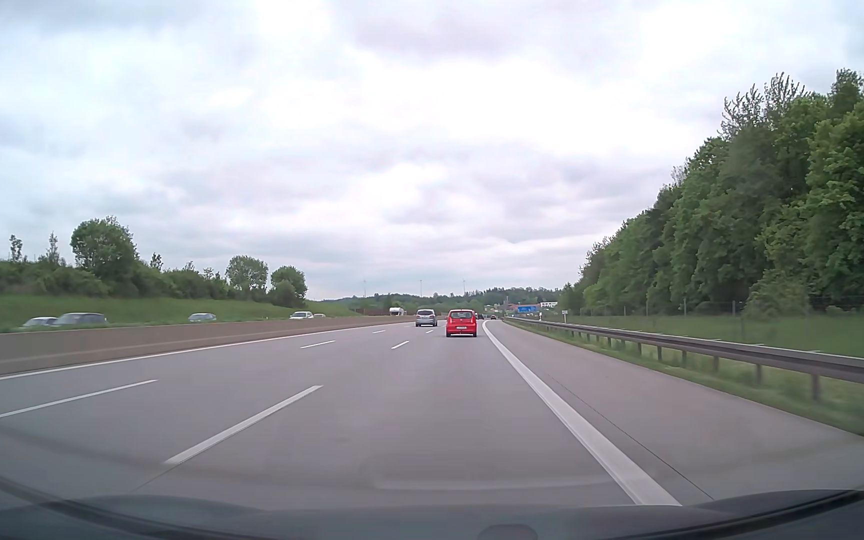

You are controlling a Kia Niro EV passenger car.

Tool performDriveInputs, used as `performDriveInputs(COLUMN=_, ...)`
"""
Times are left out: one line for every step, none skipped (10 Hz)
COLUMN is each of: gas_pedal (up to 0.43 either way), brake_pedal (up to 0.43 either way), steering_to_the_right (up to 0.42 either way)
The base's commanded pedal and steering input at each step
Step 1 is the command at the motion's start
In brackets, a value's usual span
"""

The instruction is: Follow the waypoints while adhering to traffic rules and regulations

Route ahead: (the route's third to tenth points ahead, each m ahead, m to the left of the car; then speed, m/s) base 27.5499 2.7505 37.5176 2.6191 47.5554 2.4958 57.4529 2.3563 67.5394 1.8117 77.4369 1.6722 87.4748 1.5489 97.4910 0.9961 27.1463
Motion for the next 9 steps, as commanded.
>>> performDriveInputs(gas_pedal=0.157, brake_pedal=0.000, steering_to_the_right=0.002)
performDriveInputs(gas_pedal=0.157, brake_pedal=0.000, steering_to_the_right=0.002)
performDriveInputs(gas_pedal=0.157, brake_pedal=0.000, steering_to_the_right=0.002)
performDriveInputs(gas_pedal=0.157, brake_pedal=0.000, steering_to_the_right=0.002)
performDriveInputs(gas_pedal=0.157, brake_pedal=0.000, steering_to_the_right=0.002)
performDriveInputs(gas_pedal=0.157, brake_pedal=0.000, steering_to_the_right=0.002)
performDriveInputs(gas_pedal=0.157, brake_pedal=0.000, steering_to_the_right=0.002)
performDriveInputs(gas_pedal=0.150, brake_pedal=0.000, steering_to_the_right=0.002)
performDriveInputs(gas_pedal=0.150, brake_pedal=0.000, steering_to_the_right=0.002)
